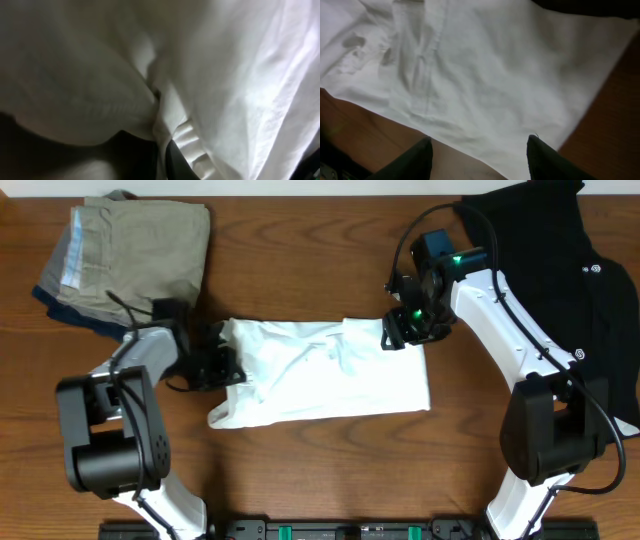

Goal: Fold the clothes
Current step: 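Lift the strip's left end with the left gripper and fold it rightward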

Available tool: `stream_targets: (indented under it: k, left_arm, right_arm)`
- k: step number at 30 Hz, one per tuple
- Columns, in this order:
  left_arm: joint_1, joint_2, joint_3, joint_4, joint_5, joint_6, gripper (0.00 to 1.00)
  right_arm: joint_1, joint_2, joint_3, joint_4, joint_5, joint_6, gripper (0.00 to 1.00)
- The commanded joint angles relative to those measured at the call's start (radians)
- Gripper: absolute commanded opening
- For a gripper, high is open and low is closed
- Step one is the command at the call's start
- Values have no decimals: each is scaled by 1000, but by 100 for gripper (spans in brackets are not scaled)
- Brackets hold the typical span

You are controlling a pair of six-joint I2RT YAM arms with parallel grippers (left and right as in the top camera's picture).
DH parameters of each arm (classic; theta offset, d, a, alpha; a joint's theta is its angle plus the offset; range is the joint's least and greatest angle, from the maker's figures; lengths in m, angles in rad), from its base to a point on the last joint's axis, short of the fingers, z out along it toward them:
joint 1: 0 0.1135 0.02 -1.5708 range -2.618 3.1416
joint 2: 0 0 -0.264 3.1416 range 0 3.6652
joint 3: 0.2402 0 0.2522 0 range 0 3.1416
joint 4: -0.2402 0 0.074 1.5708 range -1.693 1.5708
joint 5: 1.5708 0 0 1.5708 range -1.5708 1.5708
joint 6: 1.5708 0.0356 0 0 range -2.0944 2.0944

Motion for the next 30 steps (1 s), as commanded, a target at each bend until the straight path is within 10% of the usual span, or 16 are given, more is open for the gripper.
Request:
stream_targets:
  k: [1, 8, 30]
  left_arm:
    - [48, -61, 47, -34, -36, -9, 6]
    - [71, -175, 55, -47, -36, -10, 6]
    - [-100, -415, 60, -23, -36, -19, 6]
  right_arm:
    - [-6, -27, 18, -1, 4, -11, 57]
    - [12, -25, -42, 72, -35, 38, 2]
    - [22, -24, -450, 468, -135, 214, 1]
